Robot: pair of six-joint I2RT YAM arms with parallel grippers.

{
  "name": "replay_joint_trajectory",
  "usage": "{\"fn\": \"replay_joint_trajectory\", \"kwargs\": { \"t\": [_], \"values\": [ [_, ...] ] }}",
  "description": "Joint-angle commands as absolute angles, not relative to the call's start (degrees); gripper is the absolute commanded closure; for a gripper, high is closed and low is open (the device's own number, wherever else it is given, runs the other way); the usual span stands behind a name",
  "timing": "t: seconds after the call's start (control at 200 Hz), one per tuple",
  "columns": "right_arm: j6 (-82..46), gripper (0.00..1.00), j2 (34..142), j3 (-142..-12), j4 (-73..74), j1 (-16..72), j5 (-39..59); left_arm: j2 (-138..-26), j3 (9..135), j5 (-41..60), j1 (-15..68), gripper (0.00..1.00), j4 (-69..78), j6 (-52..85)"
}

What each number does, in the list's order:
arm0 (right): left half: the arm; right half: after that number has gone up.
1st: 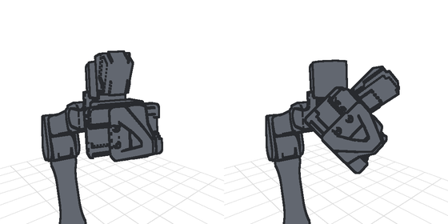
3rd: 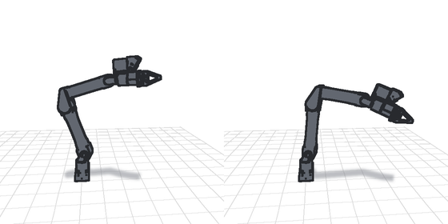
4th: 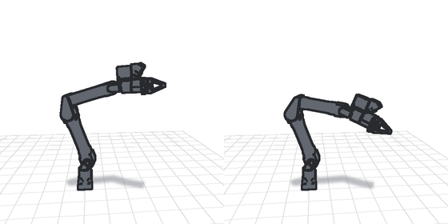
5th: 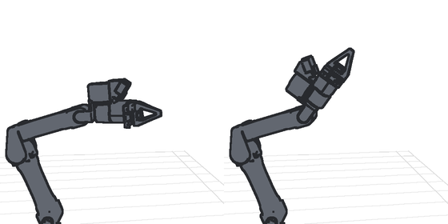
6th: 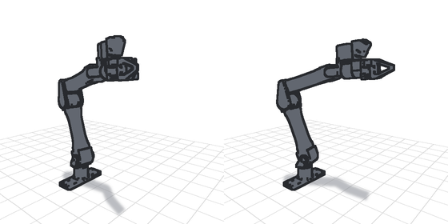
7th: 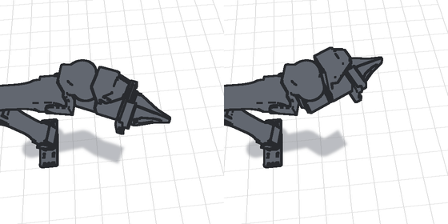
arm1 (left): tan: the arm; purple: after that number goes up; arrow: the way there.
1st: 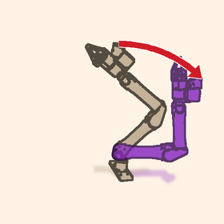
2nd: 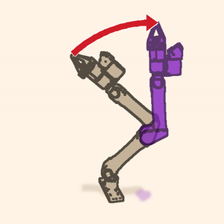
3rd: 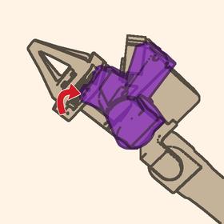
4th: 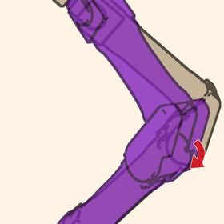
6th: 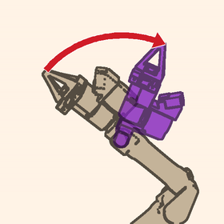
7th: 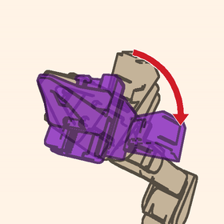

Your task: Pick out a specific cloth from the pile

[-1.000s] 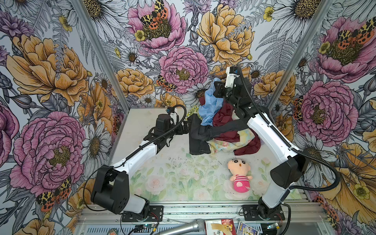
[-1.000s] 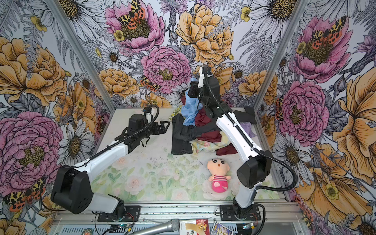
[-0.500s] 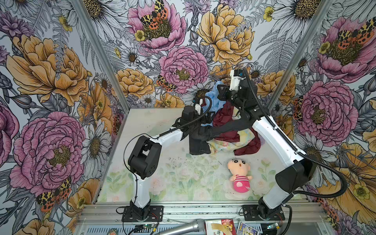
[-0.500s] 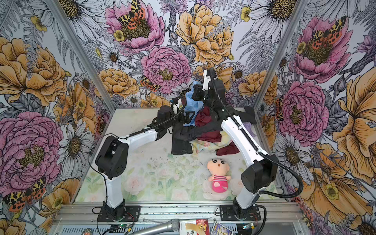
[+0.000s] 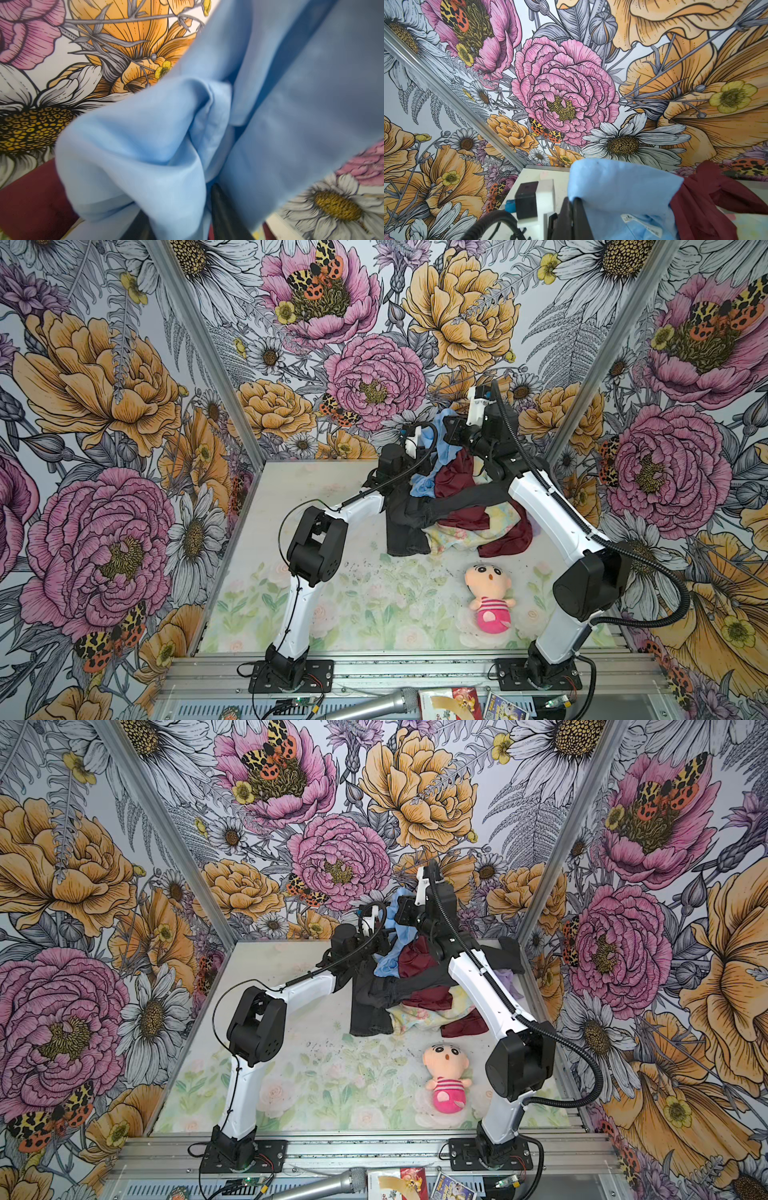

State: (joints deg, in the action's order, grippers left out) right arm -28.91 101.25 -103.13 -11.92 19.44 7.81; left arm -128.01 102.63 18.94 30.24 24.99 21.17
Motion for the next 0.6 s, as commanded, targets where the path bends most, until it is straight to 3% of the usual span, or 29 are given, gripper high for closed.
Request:
{"fn": "replay_joint_trajectory", "kwargs": {
  "t": [0.0, 0.03, 0.465, 0.59],
  "values": [
    [-29.01, 1.0, 101.86, -103.0, -9.58, 18.64, 8.33, -129.02, 105.43, 22.38, 29.21, 0.91, 28.03, 23.35],
    [-29.0, 1.0, 101.74, -102.04, -9.53, 18.43, 8.12, -129.11, 105.78, 22.45, 29.05, 1.0, 28.02, 23.69],
    [-29.0, 1.0, 94.84, -78.26, 1.68, 14.88, 9.7, -126.81, 111.44, 23.32, 28.39, 1.0, 22.65, 25.02],
    [-26.77, 0.65, 91.9, -70.07, 5.3, 14.42, 10.99, -126.99, 117.64, 23.83, 28.89, 1.0, 15.98, 25.32]
  ]
}}
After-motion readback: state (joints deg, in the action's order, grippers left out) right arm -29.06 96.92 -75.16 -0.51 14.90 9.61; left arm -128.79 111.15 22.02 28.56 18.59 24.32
